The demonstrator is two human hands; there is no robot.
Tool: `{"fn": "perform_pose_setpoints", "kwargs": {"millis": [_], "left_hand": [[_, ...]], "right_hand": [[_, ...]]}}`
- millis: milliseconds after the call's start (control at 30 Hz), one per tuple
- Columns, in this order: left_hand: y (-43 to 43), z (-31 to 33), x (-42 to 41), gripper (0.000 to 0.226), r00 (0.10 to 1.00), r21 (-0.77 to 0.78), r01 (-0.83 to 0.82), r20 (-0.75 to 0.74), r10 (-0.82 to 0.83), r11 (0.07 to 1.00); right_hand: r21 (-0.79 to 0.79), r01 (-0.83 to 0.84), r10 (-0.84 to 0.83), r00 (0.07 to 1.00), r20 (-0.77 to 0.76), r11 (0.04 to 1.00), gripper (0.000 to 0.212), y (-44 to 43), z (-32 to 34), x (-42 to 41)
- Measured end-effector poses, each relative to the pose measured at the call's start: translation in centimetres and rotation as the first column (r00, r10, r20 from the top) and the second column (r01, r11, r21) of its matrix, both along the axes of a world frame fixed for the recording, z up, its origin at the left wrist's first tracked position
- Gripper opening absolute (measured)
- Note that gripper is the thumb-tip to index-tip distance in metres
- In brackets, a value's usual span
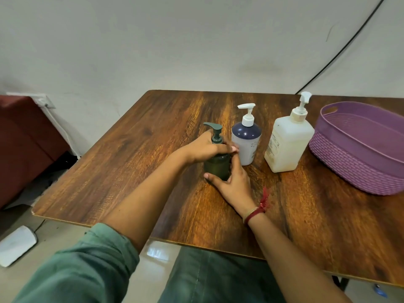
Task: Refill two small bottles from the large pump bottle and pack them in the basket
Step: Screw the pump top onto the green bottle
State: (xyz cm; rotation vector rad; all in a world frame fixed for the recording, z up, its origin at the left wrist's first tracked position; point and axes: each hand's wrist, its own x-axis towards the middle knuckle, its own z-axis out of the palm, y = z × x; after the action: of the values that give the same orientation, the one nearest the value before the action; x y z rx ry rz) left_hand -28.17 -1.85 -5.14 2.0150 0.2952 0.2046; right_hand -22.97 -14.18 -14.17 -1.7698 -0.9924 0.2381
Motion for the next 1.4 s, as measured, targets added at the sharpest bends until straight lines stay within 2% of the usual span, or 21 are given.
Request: {"fn": "perform_pose_setpoints", "kwargs": {"millis": [67,200,267,367,500,633,833,900,1033,1100,1167,1267,1333,1400], "left_hand": [[-0.1,-0.2,0.0,0.028,1.000,0.017,-0.015,0.026,0.015,1.000],[-0.5,-1.3,-0.2,0.006,0.978,0.171,-0.206,0.079,0.195,0.964],[-1.1,-1.7,-0.3,0.018,0.943,0.230,-0.331,0.063,0.325,0.915],[-2.0,-2.0,0.1,0.046,0.876,0.189,-0.482,0.066,0.479,0.856],[-3.0,-2.2,0.7,0.045,0.826,0.127,-0.564,0.113,0.553,0.816],[-2.4,-2.0,0.1,0.034,0.858,0.111,-0.511,0.132,0.497,0.853],[-1.0,-0.5,0.0,0.012,0.981,0.078,-0.179,0.086,0.172,0.981],[-0.5,-0.3,-0.1,0.018,0.991,0.058,-0.126,0.054,0.123,0.990],[-0.4,-0.4,-0.3,0.024,0.994,0.062,-0.096,0.055,0.093,0.993],[-0.9,-1.2,-0.4,0.027,0.980,0.082,-0.172,0.120,0.162,0.982],[-2.0,-2.3,-0.9,0.033,0.931,0.054,-0.318,0.206,0.301,0.946],[-3.5,-4.1,-1.7,0.039,0.775,-0.041,-0.527,0.387,0.500,0.849],[-4.5,-4.7,-2.0,0.032,0.646,-0.145,-0.613,0.474,0.598,0.777],[-5.1,-4.9,-2.0,0.025,0.561,-0.228,-0.640,0.513,0.649,0.734]], "right_hand": [[0.001,-0.014,0.014,0.999,-0.029,1.000,0.096,0.0,-0.1,0.1],[0.028,-0.079,0.081,0.992,-0.100,0.996,0.089,0.0,0.0,0.2],[0.038,-0.093,0.097,0.989,-0.113,0.995,0.088,0.0,0.0,0.2],[0.039,-0.101,0.105,0.987,-0.118,0.994,0.089,0.2,0.1,0.2],[0.021,-0.062,0.063,0.994,-0.089,0.998,0.082,0.5,-0.1,0.2],[-0.020,-0.054,0.053,0.998,-0.042,0.998,0.078,0.7,-0.5,0.3],[-0.040,0.032,-0.031,0.999,0.031,0.999,0.081,0.4,-0.3,0.0],[-0.052,0.046,-0.044,0.998,0.035,0.998,0.082,0.4,-0.2,0.0],[-0.060,0.019,-0.018,1.000,0.012,0.998,0.080,0.2,0.0,0.0],[-0.044,-0.018,0.017,0.999,-0.032,0.999,0.075,0.2,0.1,0.1],[-0.005,-0.054,0.053,0.995,-0.083,0.999,0.068,0.1,0.2,0.1],[0.024,-0.077,0.079,0.990,-0.114,0.997,0.067,0.0,0.1,0.2],[0.029,-0.081,0.084,0.991,-0.106,0.996,0.068,0.0,0.1,0.2],[0.027,-0.084,0.086,0.992,-0.088,0.996,0.067,0.0,0.1,0.1]]}}
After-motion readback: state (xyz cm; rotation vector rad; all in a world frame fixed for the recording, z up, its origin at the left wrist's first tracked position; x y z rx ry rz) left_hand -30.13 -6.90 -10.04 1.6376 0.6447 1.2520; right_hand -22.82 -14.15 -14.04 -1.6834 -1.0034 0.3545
